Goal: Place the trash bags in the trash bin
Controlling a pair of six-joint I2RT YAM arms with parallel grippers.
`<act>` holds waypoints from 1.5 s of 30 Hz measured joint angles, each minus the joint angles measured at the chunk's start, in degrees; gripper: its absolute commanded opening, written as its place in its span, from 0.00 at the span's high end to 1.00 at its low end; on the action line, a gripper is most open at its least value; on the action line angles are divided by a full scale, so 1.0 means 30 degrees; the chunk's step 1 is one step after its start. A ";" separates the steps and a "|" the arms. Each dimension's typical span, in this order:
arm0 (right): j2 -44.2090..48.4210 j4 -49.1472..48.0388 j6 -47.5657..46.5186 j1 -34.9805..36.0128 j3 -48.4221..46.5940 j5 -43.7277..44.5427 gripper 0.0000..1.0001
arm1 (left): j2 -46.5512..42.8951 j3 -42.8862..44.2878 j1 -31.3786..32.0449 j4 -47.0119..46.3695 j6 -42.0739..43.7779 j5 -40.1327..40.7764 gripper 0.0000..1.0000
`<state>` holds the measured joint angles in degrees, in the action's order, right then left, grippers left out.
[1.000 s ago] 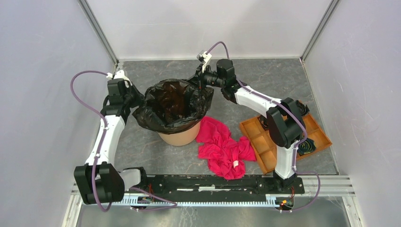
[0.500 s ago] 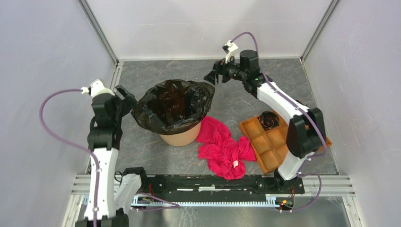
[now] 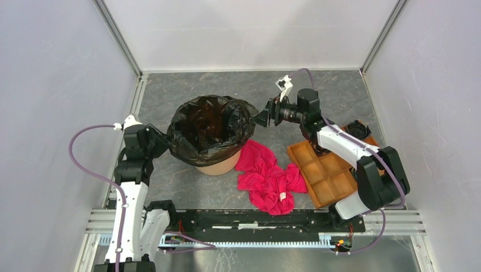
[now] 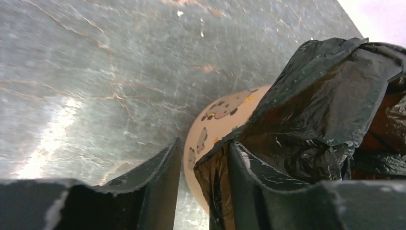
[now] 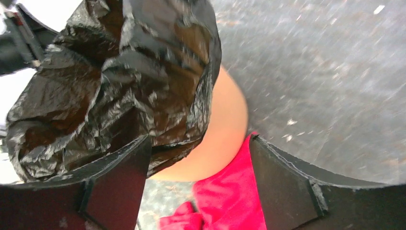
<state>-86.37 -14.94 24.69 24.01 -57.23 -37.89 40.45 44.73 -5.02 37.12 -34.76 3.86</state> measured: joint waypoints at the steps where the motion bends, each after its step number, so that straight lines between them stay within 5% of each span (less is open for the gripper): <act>1: -0.0007 -0.0648 0.0612 0.0000 0.0663 -0.0335 0.32 | 0.0051 -0.0262 0.0000 -0.0080 -0.0299 -0.0408 0.59; 6: -0.0415 -0.4932 0.4182 0.0182 0.2565 -0.1472 0.56 | 0.0488 -0.1566 0.0000 -0.1974 -0.1982 -0.2929 0.66; 12: -0.2572 -1.1548 0.8451 0.0889 0.2623 -0.2062 0.90 | 0.2805 -0.2361 -0.0036 -0.5304 -0.3687 -0.5493 0.86; 17: -0.4328 -1.4185 1.0433 0.0823 0.2623 -0.1916 0.99 | 0.4058 -0.2463 -0.0124 -0.7643 -0.4138 -0.6273 0.98; 24: -0.4779 -1.3894 0.9522 0.0750 0.2754 -0.1180 0.97 | 0.4386 -0.3636 -0.0160 -1.0025 -0.4335 -0.6317 0.98; 38: -0.4860 -1.1001 0.6696 0.0969 0.3075 -0.0867 0.84 | 0.3963 -0.7002 -0.0066 -1.0054 -0.4393 -0.6302 0.98; 45: -0.4976 -0.8116 0.4371 0.0998 0.2667 -0.0816 0.55 | 0.3854 -0.7366 -0.0066 -0.9850 -0.4393 -0.6273 0.98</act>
<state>-101.30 -39.29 37.80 27.00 -49.23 -40.34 52.01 22.63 -5.21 7.57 -47.94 -14.96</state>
